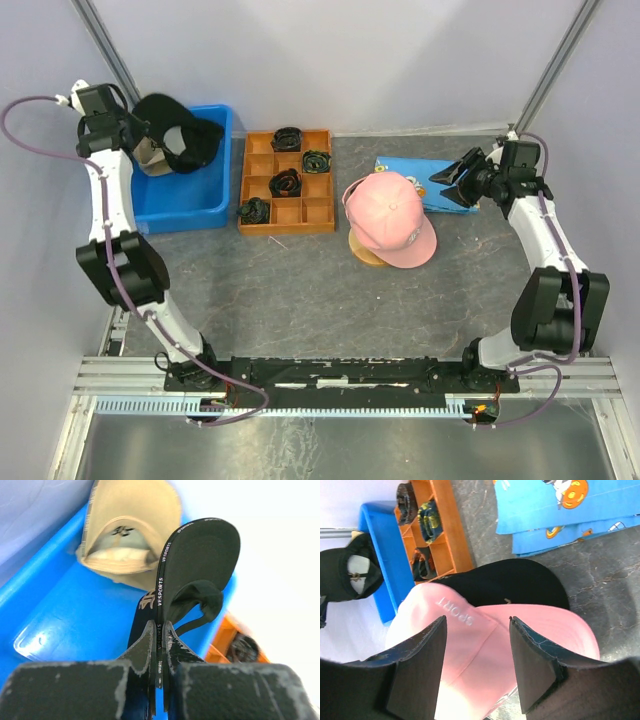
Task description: Stack the hats
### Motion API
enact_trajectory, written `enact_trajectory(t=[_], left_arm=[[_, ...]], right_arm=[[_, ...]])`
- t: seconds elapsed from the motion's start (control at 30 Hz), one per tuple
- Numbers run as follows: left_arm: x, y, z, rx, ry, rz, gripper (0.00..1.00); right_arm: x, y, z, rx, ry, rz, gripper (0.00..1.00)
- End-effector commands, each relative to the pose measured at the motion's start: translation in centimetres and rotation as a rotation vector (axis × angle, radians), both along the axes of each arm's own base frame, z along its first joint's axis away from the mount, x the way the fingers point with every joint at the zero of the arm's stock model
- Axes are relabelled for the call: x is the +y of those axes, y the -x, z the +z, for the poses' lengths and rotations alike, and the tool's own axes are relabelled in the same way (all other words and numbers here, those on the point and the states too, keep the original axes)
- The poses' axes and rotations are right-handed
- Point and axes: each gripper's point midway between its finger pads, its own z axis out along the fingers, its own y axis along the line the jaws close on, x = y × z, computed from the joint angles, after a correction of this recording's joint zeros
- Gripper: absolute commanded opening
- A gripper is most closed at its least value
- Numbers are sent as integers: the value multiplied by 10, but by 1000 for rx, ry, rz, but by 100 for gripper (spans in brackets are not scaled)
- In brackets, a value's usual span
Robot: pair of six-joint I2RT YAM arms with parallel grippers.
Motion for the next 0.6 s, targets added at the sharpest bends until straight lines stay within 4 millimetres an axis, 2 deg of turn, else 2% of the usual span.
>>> enact_trajectory(t=[0.0,0.17,0.23,0.4,0.57], left_arm=[[-49,22,98,-204,-119,-113,3],[-125,47,145,-264,-318,-277,3],[-156,58,151,-270,-394,-333,3],[-201,90,167,-324,-541,-401,3],[-251,121,189,-365,-776,-457,3]], right_arm=[[5,6,57,-137,28,-5,61],[20,22,101,-187,-33,-24,61],[26,28,115,-179,-74,-36,62],[47,44,153,-156,-206,-30,63],[78,63,221,-209,-328,14,63]])
